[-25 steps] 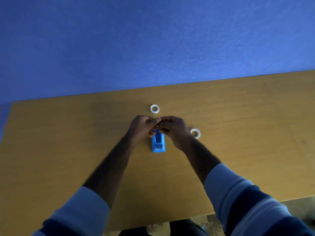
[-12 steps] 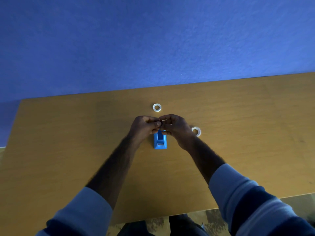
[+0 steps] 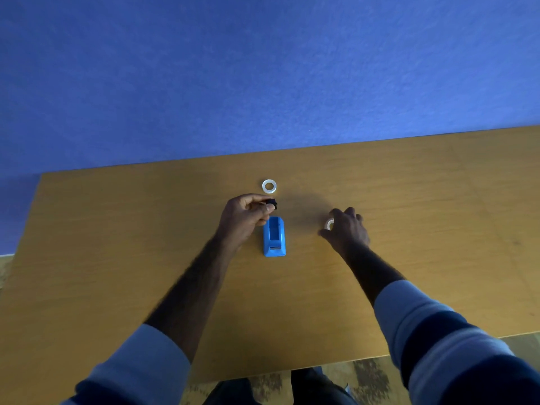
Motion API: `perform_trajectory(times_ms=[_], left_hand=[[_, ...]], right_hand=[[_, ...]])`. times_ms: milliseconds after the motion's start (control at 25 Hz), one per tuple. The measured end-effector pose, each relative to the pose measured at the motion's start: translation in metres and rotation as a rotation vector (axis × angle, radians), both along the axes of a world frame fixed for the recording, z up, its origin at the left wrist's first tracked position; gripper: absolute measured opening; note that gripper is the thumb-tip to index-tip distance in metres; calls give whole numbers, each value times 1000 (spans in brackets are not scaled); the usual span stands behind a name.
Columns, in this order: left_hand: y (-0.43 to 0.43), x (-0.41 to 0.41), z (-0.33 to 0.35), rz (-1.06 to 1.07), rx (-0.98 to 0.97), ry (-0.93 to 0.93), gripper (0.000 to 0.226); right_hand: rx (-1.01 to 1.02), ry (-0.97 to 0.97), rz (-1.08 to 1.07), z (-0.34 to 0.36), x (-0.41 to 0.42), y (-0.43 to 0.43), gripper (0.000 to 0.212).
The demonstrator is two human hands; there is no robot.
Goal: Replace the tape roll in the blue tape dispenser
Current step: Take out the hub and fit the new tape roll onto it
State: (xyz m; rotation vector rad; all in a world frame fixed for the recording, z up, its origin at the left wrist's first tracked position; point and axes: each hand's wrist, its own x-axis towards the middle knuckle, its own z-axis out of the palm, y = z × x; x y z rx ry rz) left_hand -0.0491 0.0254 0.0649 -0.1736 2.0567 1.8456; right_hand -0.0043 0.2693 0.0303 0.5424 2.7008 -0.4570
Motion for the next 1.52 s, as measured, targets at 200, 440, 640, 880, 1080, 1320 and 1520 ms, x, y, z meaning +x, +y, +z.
perform_trajectory(times_ms=[200, 440, 640, 880, 1080, 1320, 1520], left_hand=[[-2, 0, 1, -12, -35, 10, 20], [-6, 1, 2, 29, -66, 11, 15], [-3, 1, 9, 20, -84, 6, 12], [-5, -1, 12, -20, -80, 16, 19], [-9, -1, 15, -66, -86, 32, 19], [-8, -2, 20, -98, -102, 40, 27], [-6, -2, 23, -82, -111, 40, 25]], right_hand=[[-4, 79, 15, -12, 6, 0, 32], [-386, 272, -6, 8, -5, -23, 37], [-946, 237, -204, 41, -17, -50, 46], [-1176, 225, -141, 63, -19, -67, 51], [-1218, 197, -79, 66, -22, -68, 53], [-1173, 169, -44, 66, -24, -67, 49], [-1116, 169, -17, 67, -25, -68, 50]])
